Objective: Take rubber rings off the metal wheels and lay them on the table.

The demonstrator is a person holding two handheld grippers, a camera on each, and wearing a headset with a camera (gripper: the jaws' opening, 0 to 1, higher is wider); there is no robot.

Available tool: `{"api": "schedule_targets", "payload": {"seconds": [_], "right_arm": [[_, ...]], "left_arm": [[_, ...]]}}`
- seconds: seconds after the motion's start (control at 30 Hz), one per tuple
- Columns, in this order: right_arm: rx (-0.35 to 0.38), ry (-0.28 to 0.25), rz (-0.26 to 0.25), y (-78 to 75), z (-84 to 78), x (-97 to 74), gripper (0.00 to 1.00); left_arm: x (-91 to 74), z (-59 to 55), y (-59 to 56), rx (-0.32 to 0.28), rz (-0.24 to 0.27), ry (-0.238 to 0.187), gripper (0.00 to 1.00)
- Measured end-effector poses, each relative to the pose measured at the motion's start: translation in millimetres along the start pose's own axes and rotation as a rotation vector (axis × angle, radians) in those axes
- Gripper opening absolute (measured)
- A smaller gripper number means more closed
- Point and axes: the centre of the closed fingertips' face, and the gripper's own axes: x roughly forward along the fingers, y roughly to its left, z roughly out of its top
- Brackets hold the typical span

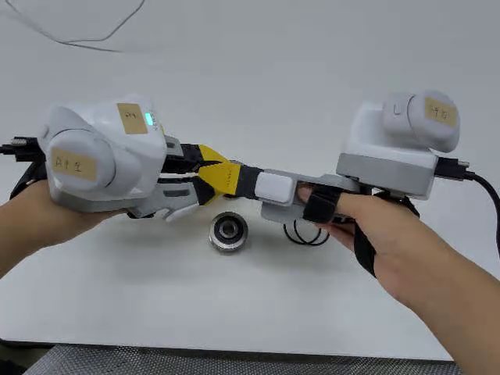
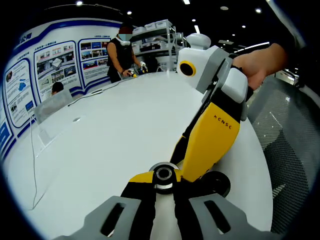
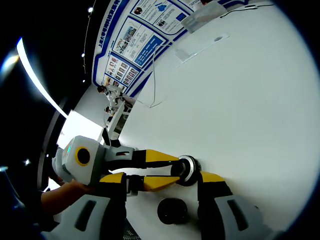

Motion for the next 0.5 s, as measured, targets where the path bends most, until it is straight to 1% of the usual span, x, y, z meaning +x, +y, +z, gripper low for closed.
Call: {"api": "schedule_targets", "payload": {"seconds": [0.27,0.4,0.5], "right_arm": [[0.002,-0.006,-0.002,0.4,1.0,-2.3,0.58],[0.004,-0.017,0.009,2.6,3.7,-3.2,0.57],[0.004,-0.013,0.006,1.2,3.1,-2.1,0.57]], "left_arm": [[-0.3,-0.2,-0.2,0.001,0.0,0.002,0.12],[-0.3,-0.1,-0.1,0.002,0.0,0.003,0.12],[-0.2,-0.1,0.1,0.002,0.0,0.003,0.12]]}}
